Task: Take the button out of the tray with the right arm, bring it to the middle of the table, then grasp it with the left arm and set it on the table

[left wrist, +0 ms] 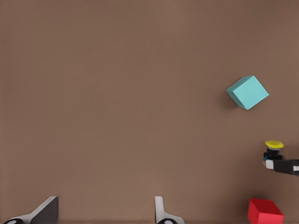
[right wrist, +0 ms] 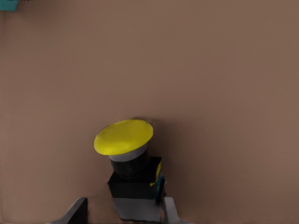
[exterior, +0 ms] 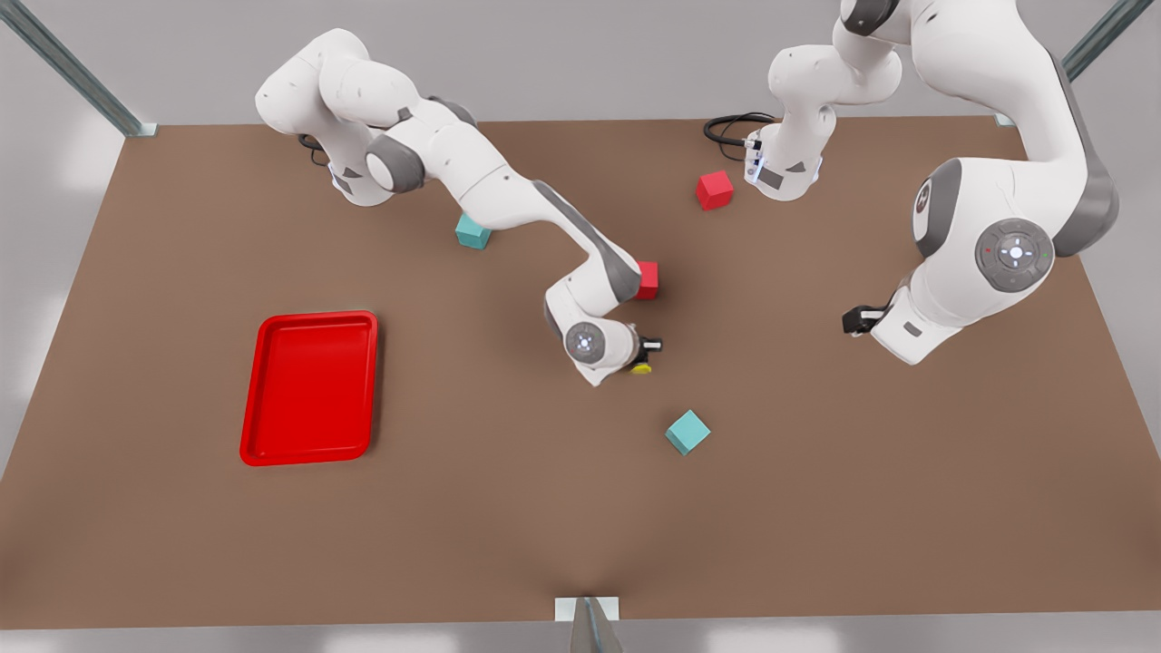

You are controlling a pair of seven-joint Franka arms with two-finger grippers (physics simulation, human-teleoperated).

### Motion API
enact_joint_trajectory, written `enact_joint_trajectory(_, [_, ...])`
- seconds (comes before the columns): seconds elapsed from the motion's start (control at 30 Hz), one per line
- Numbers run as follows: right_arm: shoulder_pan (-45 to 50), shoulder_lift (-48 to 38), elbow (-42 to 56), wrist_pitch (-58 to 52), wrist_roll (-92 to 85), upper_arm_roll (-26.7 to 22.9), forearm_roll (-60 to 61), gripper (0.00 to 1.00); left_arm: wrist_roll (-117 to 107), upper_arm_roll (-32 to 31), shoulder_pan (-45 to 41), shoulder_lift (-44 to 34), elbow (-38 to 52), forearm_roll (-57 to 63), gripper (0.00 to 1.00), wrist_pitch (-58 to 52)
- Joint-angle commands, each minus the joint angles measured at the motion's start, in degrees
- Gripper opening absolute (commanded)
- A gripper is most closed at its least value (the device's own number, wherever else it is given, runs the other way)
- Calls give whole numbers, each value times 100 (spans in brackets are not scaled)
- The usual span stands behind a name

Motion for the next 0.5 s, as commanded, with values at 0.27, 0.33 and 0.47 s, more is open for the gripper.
enact_joint_trajectory(0.27, [-2684, -4875, -5149, -782, -1130, 1186, -2620, 100, -7003, -1021, -2874, 1111, 1434, -18, 100, 58])
enact_joint_trajectory(0.33, [-4451, -5624, -5652, -1389, -2731, 1186, -4238, 100, -6336, -1003, -2241, 1005, 1354, 8, 100, -293])
enact_joint_trajectory(0.47, [-5903, -5905, -5064, -2056, -4155, 1195, -5179, 100, -7935, -608, -2170, 1471, 1293, 219, 100, 313])
